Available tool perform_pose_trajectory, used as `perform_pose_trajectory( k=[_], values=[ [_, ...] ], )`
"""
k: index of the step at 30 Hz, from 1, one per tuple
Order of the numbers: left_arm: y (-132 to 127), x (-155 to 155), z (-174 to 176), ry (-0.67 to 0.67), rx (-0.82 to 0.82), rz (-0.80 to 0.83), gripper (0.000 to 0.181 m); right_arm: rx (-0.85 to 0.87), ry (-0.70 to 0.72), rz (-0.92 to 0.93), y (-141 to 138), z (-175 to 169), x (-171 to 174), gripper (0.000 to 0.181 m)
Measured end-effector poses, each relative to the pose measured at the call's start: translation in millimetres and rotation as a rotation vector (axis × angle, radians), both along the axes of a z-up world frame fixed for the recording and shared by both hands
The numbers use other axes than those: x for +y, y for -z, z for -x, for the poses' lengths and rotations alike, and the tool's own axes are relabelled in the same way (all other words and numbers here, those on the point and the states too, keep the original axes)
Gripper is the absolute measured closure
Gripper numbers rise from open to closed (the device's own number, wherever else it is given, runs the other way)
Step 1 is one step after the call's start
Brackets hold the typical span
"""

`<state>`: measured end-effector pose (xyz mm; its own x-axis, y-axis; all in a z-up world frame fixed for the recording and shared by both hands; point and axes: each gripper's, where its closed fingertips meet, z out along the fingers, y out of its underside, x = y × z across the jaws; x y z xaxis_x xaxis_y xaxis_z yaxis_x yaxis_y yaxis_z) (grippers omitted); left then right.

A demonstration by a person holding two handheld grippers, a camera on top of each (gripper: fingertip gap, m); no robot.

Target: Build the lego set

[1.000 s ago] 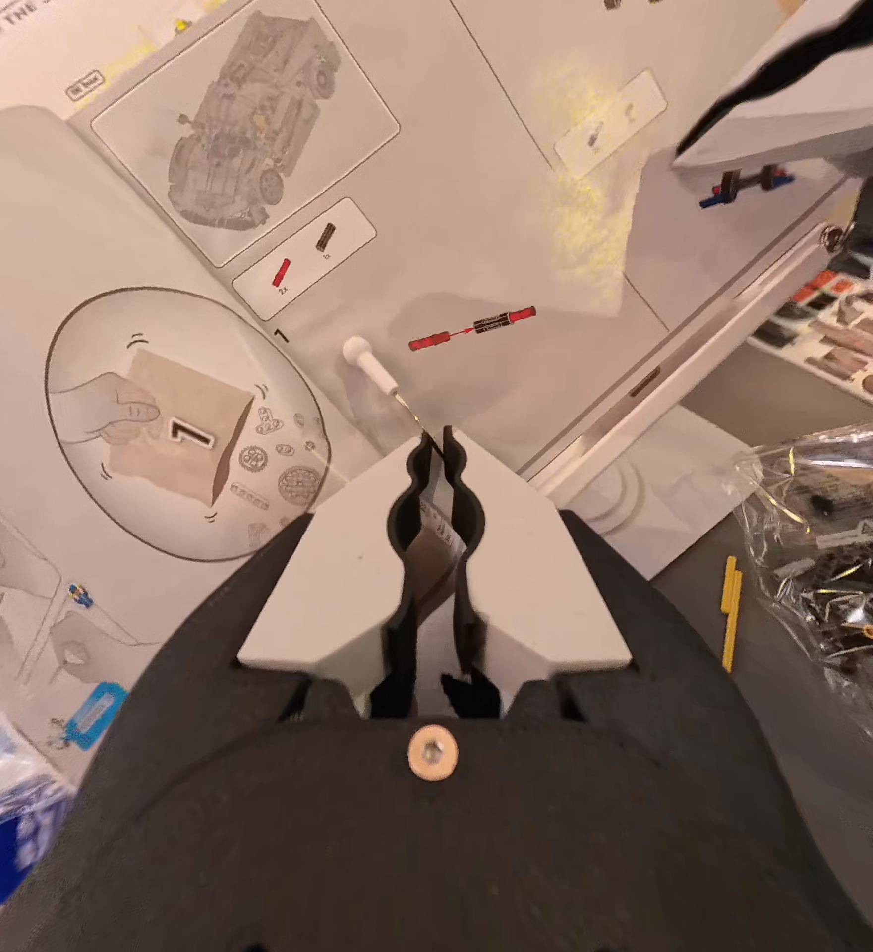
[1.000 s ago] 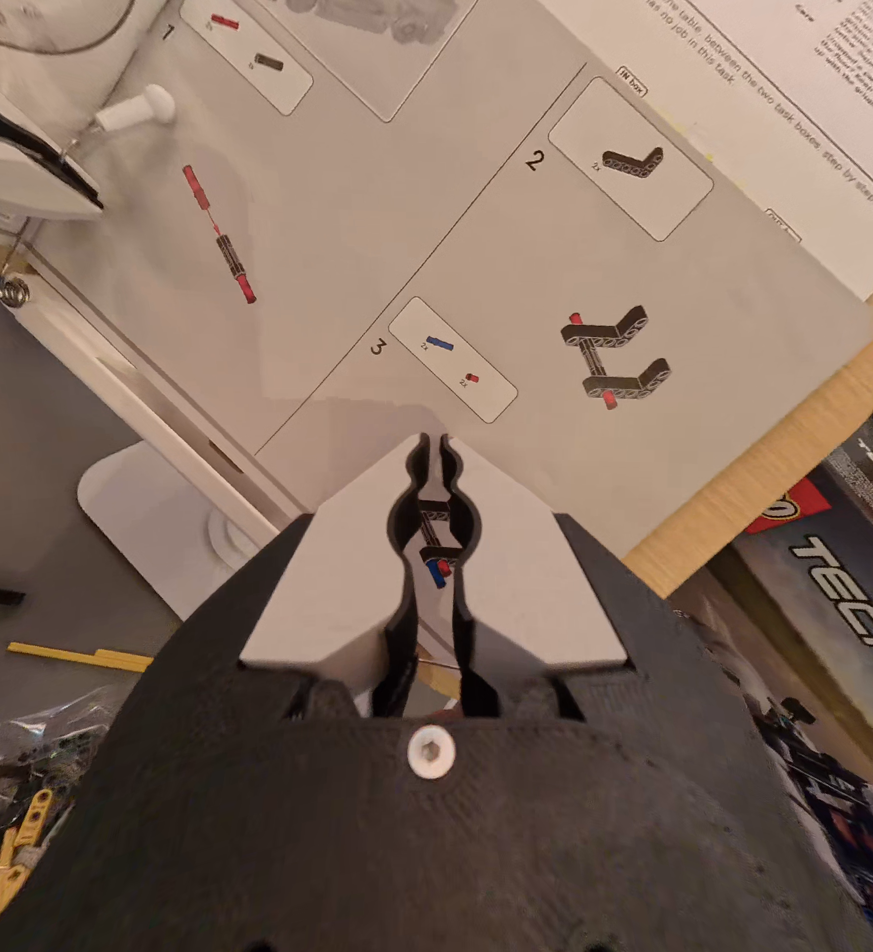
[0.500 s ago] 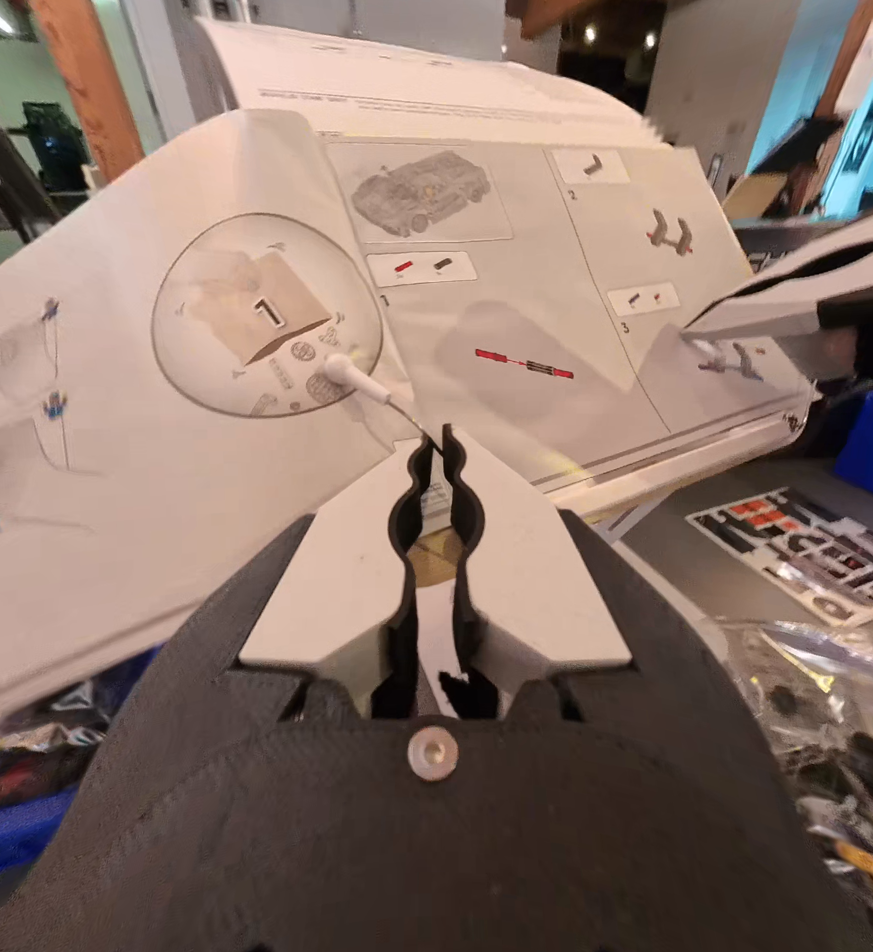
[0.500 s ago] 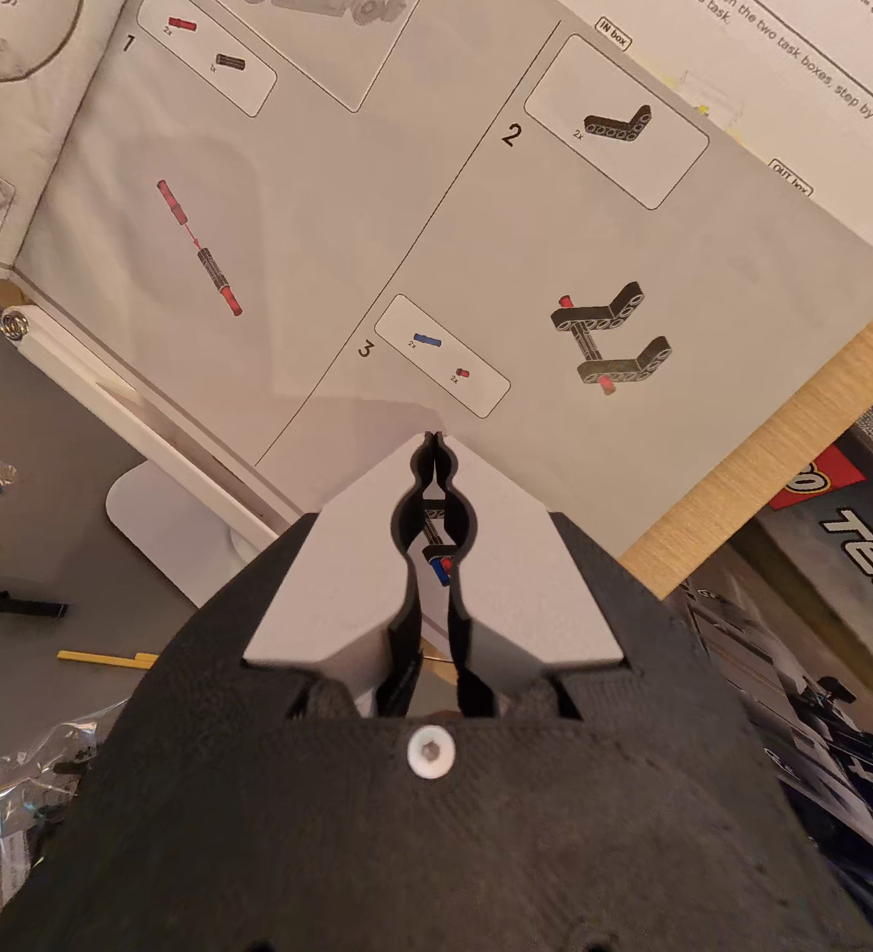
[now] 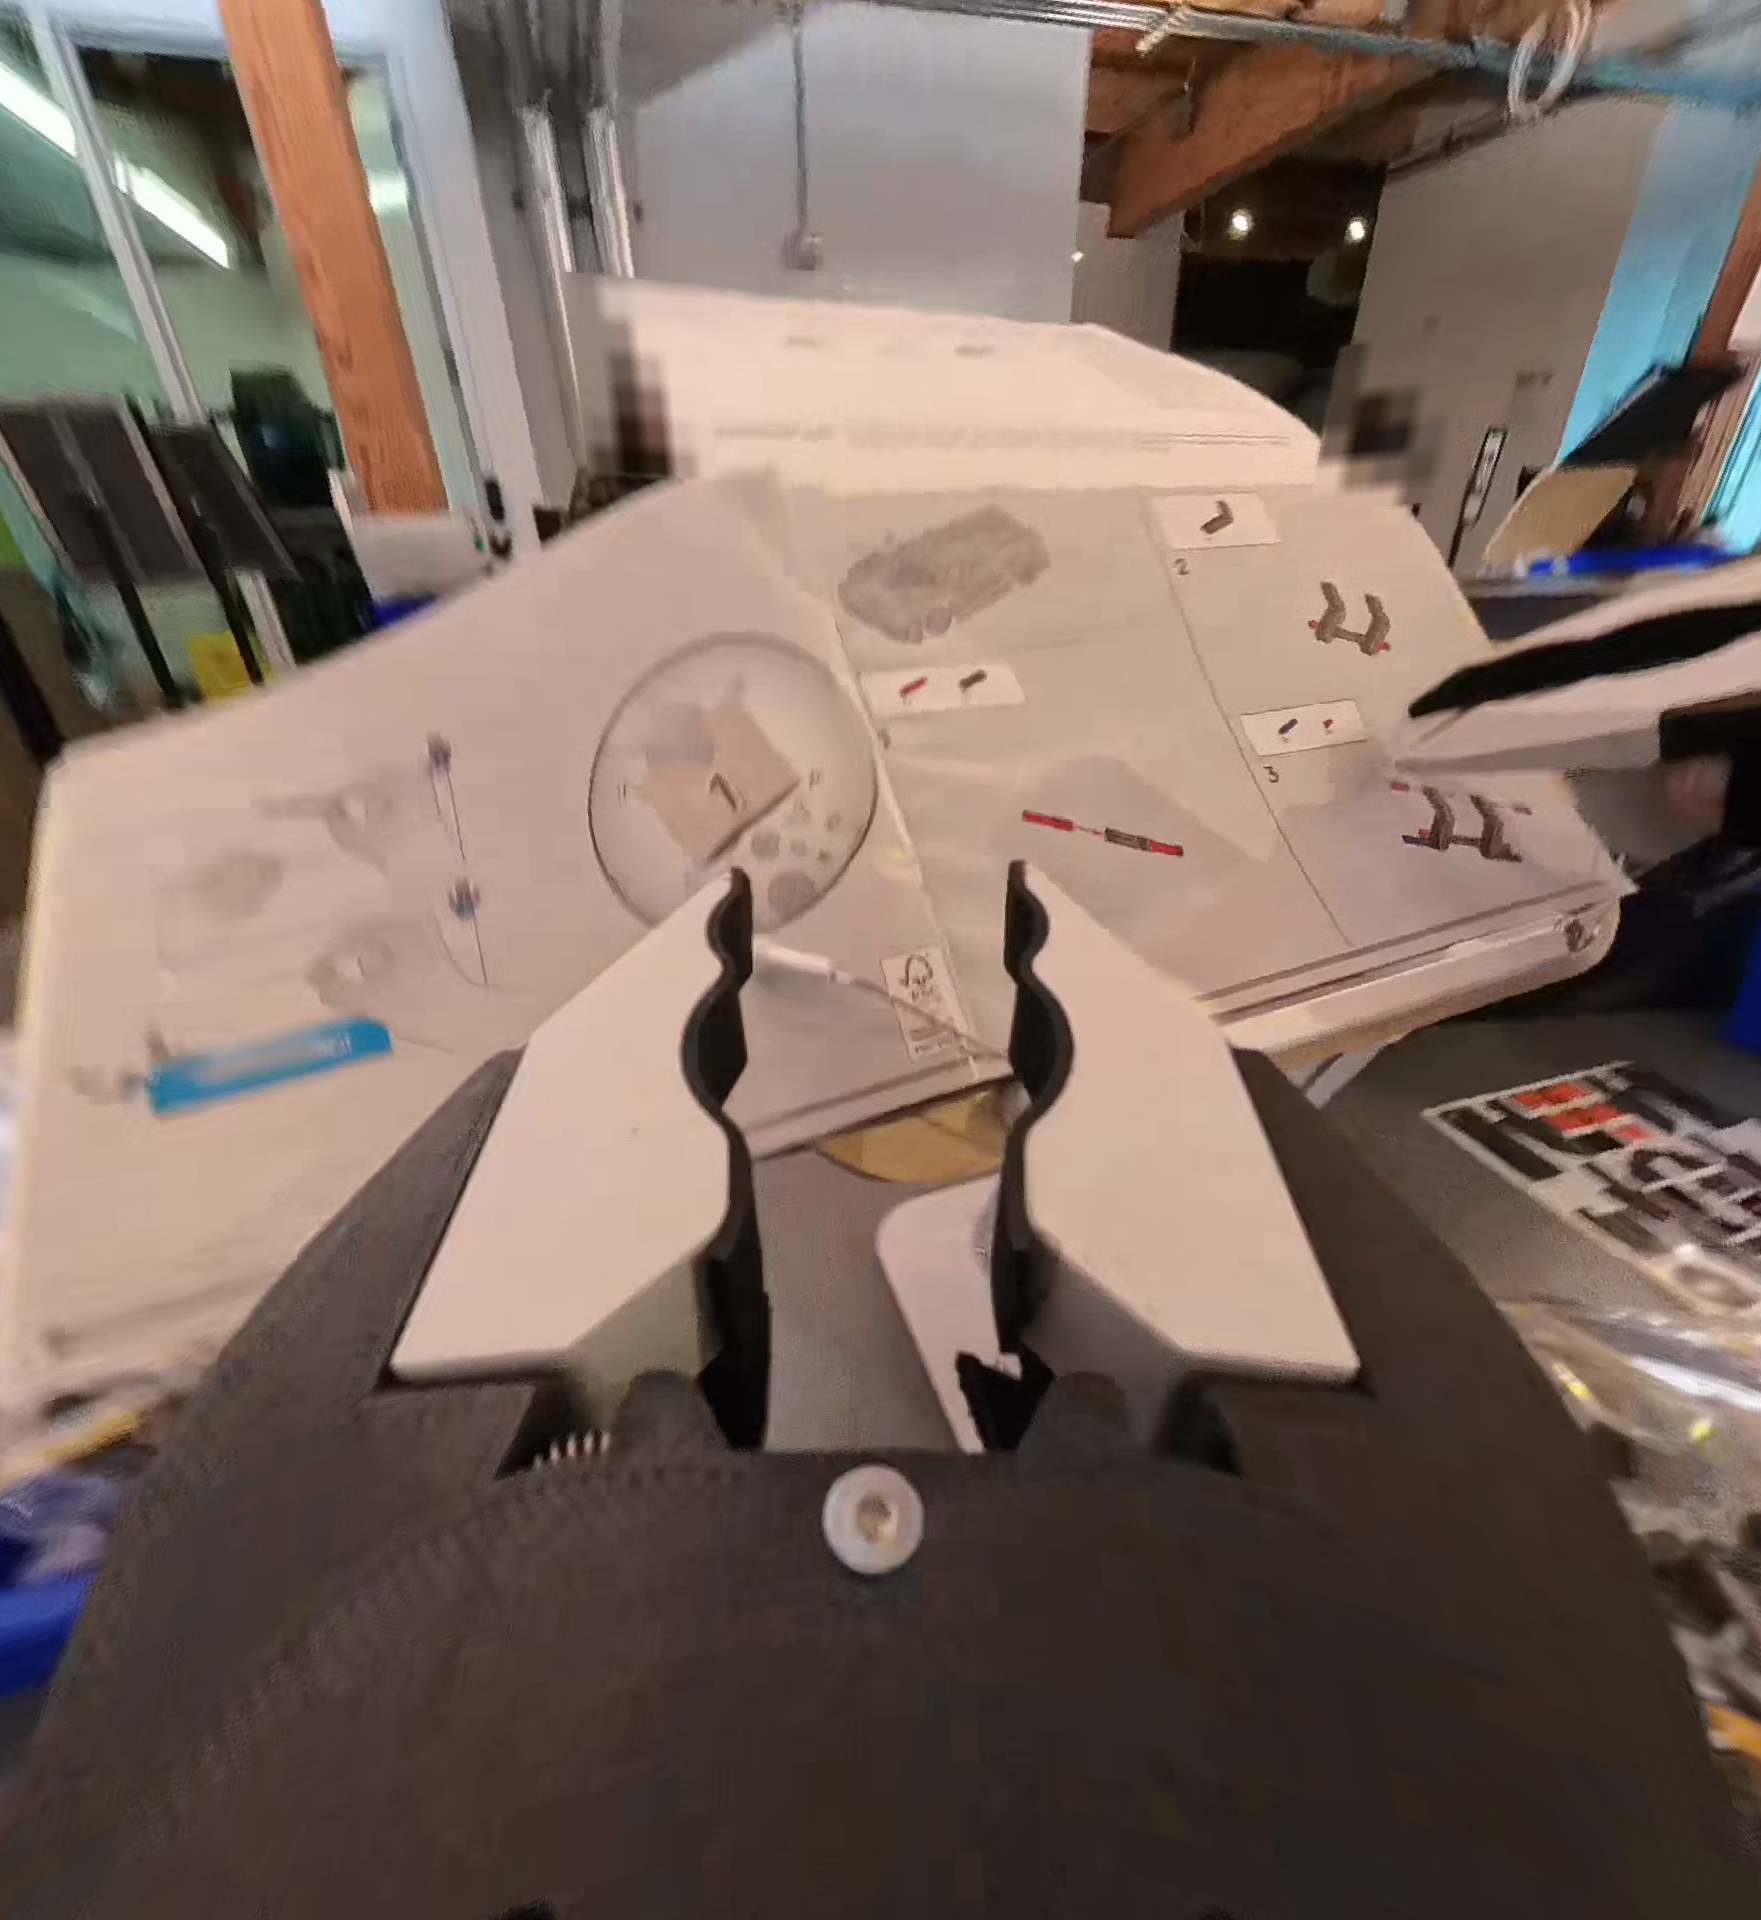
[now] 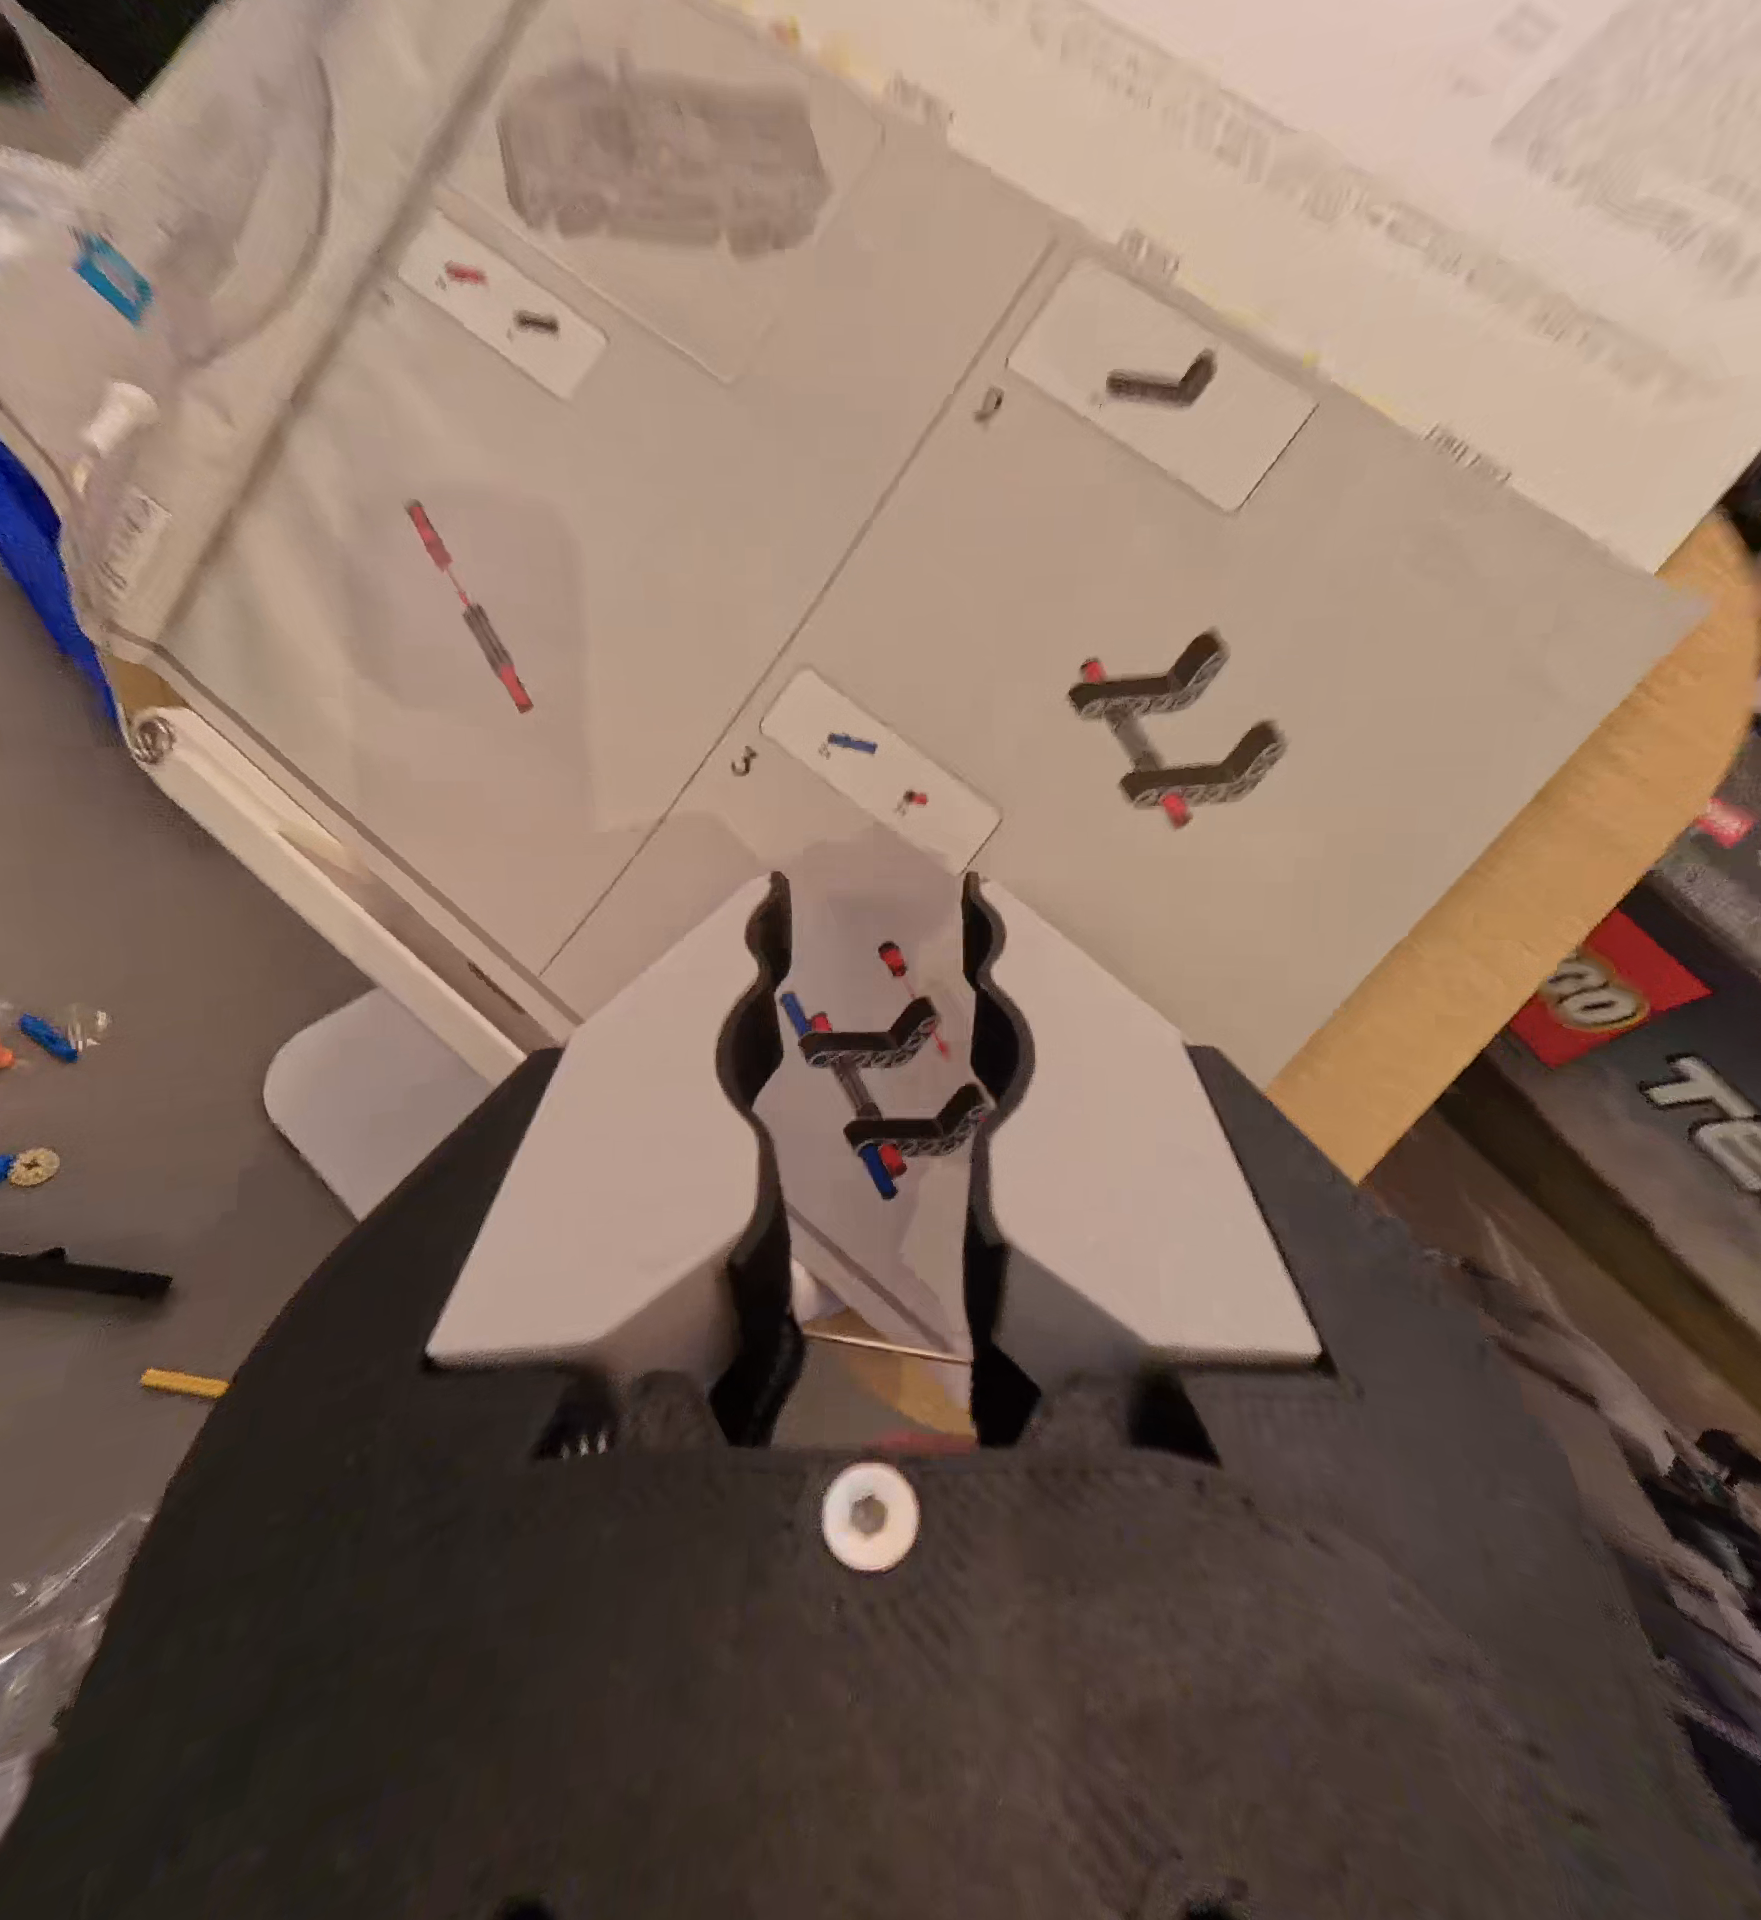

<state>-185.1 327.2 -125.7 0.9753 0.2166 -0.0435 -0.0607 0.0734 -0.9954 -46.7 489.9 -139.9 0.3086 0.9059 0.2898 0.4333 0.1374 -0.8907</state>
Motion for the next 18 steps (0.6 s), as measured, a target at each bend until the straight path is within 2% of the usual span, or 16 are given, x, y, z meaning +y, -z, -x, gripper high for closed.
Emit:
perform_pose_trajectory(
  k=[2,4,5,8,10,13,15,18],
  values=[
    [-17,6,-9,0.017,0.136,0.048,0.137,0.045,-0.012,-0.052,-16,-4,5,0.146],
    [-25,22,-17,0.055,0.249,0.135,0.136,0.055,-0.014,-0.104,-31,-10,15,0.140],
    [-27,31,-23,0.087,0.300,0.166,0.141,0.048,-0.018,-0.125,-38,-12,21,0.137],
    [-14,63,-37,0.184,0.390,0.320,0.136,0.043,-0.058,-0.185,-63,-16,40,0.133],
    [-2,81,-39,0.196,0.451,0.393,0.132,0.005,-0.085,-0.218,-74,-14,52,0.126],
    [15,96,-40,0.206,0.503,0.458,0.131,-0.105,-0.141,-0.311,-79,-3,63,0.116],
    [27,100,-40,0.203,0.515,0.493,0.131,-0.197,-0.170,-0.353,-71,5,71,0.118],
    [28,100,-40,0.192,0.535,0.455,0.131,-0.275,-0.203,-0.377,-60,15,82,0.121]
  ],
)
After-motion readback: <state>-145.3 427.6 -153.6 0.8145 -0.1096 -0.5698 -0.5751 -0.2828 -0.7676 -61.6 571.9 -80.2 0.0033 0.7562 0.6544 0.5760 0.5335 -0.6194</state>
